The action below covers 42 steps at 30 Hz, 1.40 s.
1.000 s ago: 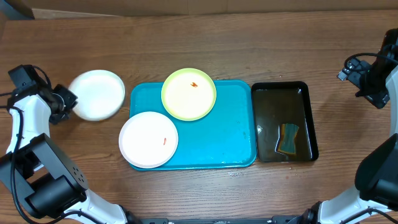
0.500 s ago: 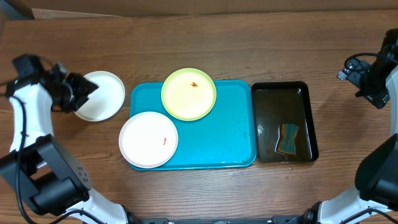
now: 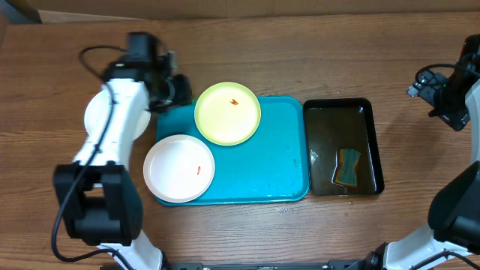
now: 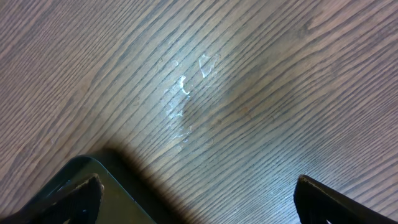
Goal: Clean dirty plates on tray and stack at the side
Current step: 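Move the left gripper to the yellow-green plate and grip its rim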
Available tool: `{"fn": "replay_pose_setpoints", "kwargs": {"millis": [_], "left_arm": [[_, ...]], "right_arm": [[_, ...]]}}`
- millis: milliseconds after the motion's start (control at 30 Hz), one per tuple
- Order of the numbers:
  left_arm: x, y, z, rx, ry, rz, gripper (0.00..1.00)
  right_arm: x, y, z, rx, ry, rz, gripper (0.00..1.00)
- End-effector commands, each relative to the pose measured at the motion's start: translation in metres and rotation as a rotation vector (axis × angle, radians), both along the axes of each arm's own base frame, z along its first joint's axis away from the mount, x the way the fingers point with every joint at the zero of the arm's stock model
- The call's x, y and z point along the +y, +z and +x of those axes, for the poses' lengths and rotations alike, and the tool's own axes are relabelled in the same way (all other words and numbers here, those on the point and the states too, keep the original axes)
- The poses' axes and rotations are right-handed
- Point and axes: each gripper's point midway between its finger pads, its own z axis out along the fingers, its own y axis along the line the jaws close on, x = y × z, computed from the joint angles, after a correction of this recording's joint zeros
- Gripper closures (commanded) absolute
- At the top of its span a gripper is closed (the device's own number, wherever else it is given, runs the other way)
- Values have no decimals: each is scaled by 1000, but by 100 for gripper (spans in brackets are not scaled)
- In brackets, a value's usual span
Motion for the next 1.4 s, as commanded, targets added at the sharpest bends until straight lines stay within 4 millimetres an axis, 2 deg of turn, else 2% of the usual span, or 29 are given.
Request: {"fn": "replay_pose_setpoints", "kwargs": {"millis": [0,167,233,400,933,1033,1200,1367], "left_arm": [[-1,5,-1,-32,20,143,52],[-20,-5,-11,-14,4,176,53],[-21,-9,-13,-10,0,179,61],[-12,-26,-18,12,73,207,62],[-10,-76,-27,-8,90,197,69],[-10,-80,-25,-24,91,192,69],[-11,-81,-22,-37,104,184,75],[-10,-90,-28,-14,108,187,79]], "right_arm": [[0,-2,1,5,-5,-4,0],[0,-2,1,5,-5,-4,0],[0,-2,1,5,-5,-4,0],[0,-2,1,5,-5,-4,0],[0,-2,1,5,-5,-4,0],[0,-2,1,5,-5,-4,0],[0,-2,1,5,-5,-4,0],[0,-2,1,5,-5,-4,0]]}}
